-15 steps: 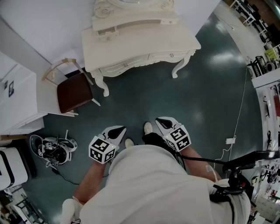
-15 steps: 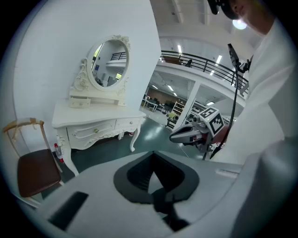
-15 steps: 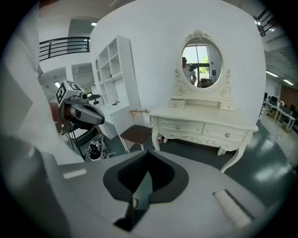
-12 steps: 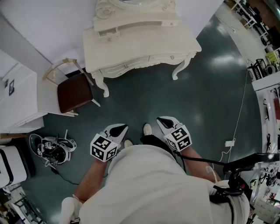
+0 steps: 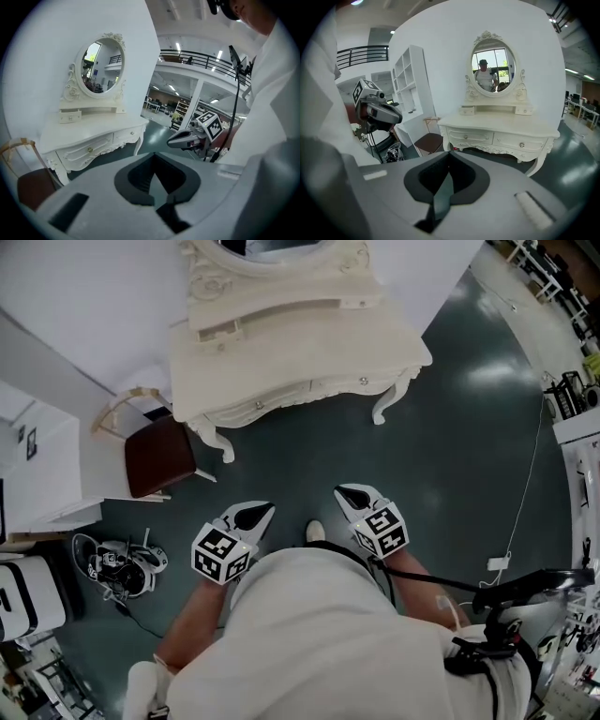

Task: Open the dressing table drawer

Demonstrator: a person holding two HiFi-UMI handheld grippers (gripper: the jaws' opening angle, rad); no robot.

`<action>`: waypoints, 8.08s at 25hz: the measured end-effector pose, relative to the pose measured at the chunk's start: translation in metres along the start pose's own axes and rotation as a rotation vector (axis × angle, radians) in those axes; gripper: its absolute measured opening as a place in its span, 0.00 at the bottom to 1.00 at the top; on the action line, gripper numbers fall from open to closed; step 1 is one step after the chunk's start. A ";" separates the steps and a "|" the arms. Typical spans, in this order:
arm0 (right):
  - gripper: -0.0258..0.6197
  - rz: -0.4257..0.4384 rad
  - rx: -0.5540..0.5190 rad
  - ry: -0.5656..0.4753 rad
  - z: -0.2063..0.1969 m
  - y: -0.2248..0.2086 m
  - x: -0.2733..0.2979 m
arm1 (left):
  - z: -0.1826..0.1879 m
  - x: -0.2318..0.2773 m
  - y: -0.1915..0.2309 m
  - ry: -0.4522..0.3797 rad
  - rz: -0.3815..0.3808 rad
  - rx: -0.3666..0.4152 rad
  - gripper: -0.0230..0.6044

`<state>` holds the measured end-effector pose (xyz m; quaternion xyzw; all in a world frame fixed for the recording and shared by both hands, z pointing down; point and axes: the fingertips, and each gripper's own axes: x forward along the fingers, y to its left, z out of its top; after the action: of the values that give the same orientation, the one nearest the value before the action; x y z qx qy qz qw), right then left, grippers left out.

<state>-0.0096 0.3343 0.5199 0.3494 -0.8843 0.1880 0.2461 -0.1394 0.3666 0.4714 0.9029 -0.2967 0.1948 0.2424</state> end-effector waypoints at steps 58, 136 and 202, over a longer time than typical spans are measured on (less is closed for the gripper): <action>0.27 -0.251 0.241 -0.024 0.213 -0.671 0.314 | 0.320 0.305 0.263 -0.071 0.275 -0.133 0.04; 0.19 -0.285 0.215 0.030 0.168 -0.632 0.282 | 0.314 0.301 0.257 -0.084 0.229 -0.114 0.04; 0.04 -0.122 0.011 0.046 0.189 -0.305 0.236 | 0.192 0.112 0.285 -0.125 0.129 -0.058 0.04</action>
<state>-0.0001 -0.0943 0.5503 0.3996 -0.8544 0.1856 0.2754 -0.1952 0.0095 0.4636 0.8850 -0.3741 0.1446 0.2365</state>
